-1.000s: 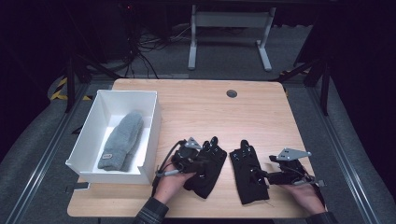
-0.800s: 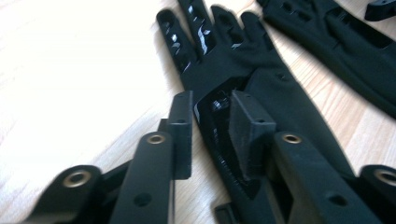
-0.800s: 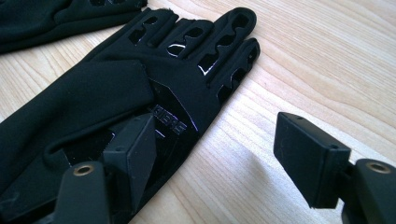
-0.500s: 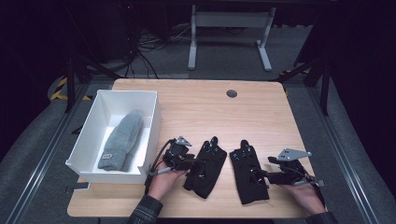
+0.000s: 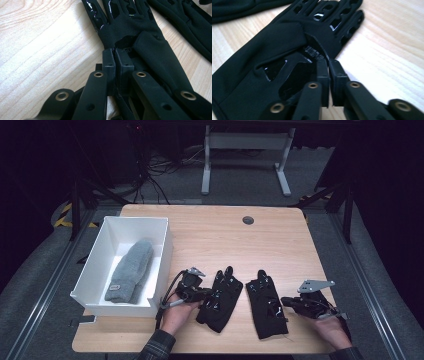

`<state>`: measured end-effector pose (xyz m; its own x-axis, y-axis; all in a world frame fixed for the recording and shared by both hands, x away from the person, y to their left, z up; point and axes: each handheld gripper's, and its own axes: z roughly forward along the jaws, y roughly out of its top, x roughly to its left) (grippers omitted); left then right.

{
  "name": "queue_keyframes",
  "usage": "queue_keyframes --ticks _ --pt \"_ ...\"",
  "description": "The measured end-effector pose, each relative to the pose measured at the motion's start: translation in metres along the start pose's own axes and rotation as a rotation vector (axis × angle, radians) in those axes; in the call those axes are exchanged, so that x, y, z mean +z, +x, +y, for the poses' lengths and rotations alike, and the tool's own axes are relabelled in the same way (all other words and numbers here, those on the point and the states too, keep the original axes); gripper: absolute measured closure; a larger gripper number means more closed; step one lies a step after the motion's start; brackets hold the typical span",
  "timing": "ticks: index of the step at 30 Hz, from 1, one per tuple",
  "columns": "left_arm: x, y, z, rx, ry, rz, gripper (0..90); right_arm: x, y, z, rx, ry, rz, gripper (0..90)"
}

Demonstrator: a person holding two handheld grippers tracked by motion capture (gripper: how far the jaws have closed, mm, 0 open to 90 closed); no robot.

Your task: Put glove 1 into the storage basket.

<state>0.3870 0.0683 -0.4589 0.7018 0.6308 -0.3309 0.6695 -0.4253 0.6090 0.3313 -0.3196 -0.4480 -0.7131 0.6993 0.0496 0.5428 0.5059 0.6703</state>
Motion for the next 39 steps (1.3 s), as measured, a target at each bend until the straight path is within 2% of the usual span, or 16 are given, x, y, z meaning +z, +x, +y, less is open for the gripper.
queue_keyframes --ticks 6,18,21,30,39 --pt "-0.003 0.002 0.000 -0.016 -0.019 -0.013 87.4 0.004 0.004 0.001 -0.016 0.025 0.035 90.0" --pt "-0.006 0.005 0.004 -0.041 -0.058 -0.034 87.5 0.012 0.011 0.006 -0.041 0.022 0.064 90.0" --pt "-0.006 0.005 0.008 -0.045 -0.075 -0.046 87.5 0.014 0.012 0.008 -0.042 0.018 0.069 90.0" --pt "-0.015 0.000 0.003 -0.031 -0.063 -0.082 87.5 0.019 0.016 0.011 -0.052 0.016 0.086 90.0" --pt "-0.017 -0.004 0.008 -0.038 -0.107 -0.133 87.5 0.024 0.020 0.015 -0.059 0.012 0.112 90.0"
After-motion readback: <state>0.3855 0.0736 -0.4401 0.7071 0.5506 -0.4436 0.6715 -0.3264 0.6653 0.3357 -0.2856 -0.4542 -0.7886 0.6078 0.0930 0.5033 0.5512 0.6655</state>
